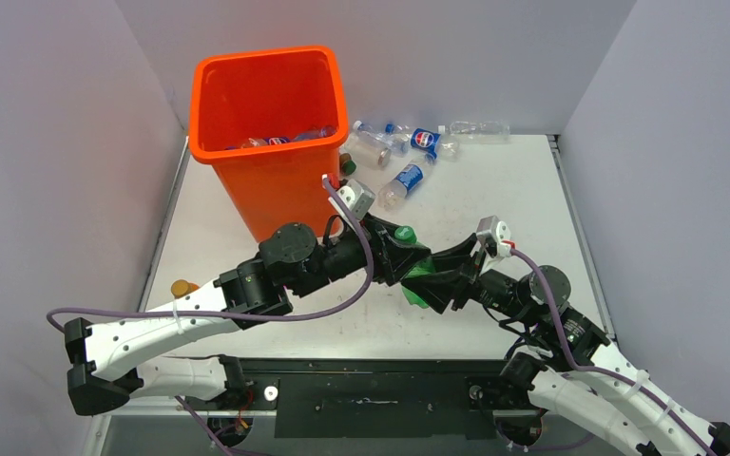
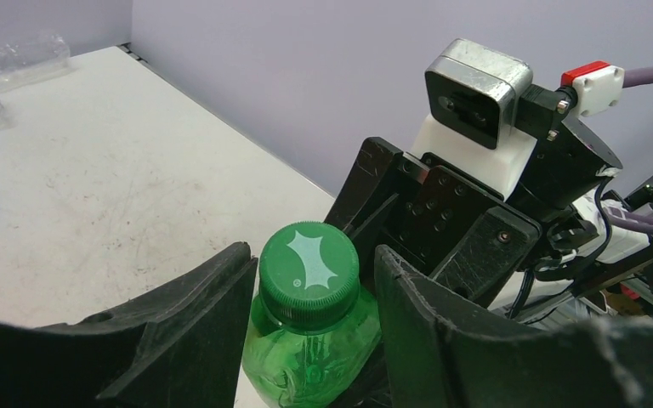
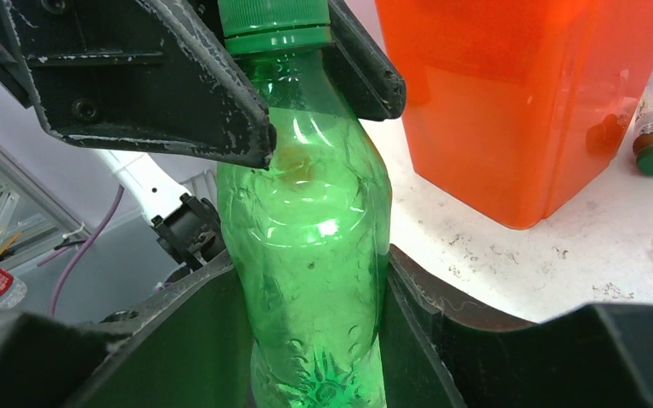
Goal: Put the plastic bottles in the bin
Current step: Place the plastic bottle in the trash bin.
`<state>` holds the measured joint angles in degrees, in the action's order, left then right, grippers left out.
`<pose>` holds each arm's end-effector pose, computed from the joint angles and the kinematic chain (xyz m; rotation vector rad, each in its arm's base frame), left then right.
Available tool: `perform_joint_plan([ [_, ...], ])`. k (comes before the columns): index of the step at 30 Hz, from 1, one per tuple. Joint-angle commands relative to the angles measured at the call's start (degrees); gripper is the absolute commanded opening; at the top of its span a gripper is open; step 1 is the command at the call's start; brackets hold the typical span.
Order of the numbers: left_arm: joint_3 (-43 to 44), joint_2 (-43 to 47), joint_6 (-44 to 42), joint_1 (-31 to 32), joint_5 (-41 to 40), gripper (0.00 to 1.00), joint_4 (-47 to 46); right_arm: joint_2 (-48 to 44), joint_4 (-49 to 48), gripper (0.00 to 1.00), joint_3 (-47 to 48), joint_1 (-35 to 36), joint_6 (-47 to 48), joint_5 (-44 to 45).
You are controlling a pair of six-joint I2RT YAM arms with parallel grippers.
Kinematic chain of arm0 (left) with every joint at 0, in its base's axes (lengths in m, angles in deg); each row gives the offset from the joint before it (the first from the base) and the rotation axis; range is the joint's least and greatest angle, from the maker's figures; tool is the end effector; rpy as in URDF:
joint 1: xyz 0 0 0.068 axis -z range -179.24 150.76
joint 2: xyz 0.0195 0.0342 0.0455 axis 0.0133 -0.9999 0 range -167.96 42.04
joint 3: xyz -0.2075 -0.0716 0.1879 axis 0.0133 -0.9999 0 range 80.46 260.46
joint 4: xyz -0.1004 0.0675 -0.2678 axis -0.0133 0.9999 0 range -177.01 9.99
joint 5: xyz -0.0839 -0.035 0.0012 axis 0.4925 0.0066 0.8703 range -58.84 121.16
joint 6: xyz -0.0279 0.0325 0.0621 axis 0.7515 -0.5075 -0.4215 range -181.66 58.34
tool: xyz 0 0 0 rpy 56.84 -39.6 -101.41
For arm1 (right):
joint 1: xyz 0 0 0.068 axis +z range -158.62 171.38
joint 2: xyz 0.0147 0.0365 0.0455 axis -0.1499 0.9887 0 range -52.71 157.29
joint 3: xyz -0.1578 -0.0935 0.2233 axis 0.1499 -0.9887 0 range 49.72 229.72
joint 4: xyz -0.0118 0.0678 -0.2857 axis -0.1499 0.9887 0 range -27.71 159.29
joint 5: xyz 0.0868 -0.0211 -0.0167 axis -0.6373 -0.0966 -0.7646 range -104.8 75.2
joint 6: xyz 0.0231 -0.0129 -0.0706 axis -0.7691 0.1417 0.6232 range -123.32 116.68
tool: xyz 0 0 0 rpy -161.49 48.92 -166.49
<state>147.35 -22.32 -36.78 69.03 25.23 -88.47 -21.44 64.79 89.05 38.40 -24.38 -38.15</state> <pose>0.1216 -0.2873 0.4483 0.5179 1.5458 -1.2096 0.1042 0.1489 0.3706 -0.7030 1.4535 1.2410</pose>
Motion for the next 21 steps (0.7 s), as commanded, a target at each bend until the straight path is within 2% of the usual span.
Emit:
perform_joint_plan([
  [1, 2.04, 1.09, 0.4, -0.15, -0.08, 0.52, -2.85, 0.25, -4.46, 0.05, 0.97, 0.56, 0.01, -0.37],
  [4, 1.66, 1.08, 1.28, -0.15, -1.02, 0.71, -3.82, 0.18, -4.78, 0.05, 0.68, 0.53, 0.04, -0.42],
  [6, 1.18, 1.2, 1.76, -0.15, -1.75, 0.73, -4.84, 0.06, -4.87, 0.05, 0.53, 0.6, 0.12, -0.45],
  [7, 0.81, 1.23, 1.82, -0.15, -1.86, 0.69, -5.58, -0.04, -4.97, 0.05, 0.49, 0.54, 0.18, -0.47],
  [11, -1.67, 2.15, 2.64, -0.15, -1.44, 0.45, -10.25, -0.42, -5.04, 0.05, 0.15, 0.56, 0.46, -0.55],
  [14, -2.22, 2.13, 3.04, -0.15, -0.61, 0.34, -11.87, -0.51, -5.27, 0.05, -0.21, 0.53, 0.41, -0.62],
  [15, -2.0, 1.59, 2.74, -0.15, 0.55, 0.19, -11.95, -0.45, -5.35, 0.05, -0.31, 0.57, 0.19, -0.72],
  [17, -1.72, 1.27, 2.4, -0.15, 1.39, 0.03, -11.79, -0.45, -5.2, 0.09, -0.23, 0.58, -0.3, -0.37],
  [18, -1.76, 1.3, 2.25, -0.15, 1.37, 0.0, -11.74, -0.55, -4.94, 0.21, -0.1, 0.57, -0.5, 0.03],
  [20, -1.85, 1.49, 1.85, -0.15, 1.0, 0.0, -11.77, -0.78, -4.43, 0.59, 0.12, 0.53, -0.73, 0.59],
  [21, -1.92, 1.74, 1.69, -0.15, 0.64, 0.0, -11.74, -1.04, -4.17, 0.74, 0.13, 0.58, -0.9, 1.21],
])
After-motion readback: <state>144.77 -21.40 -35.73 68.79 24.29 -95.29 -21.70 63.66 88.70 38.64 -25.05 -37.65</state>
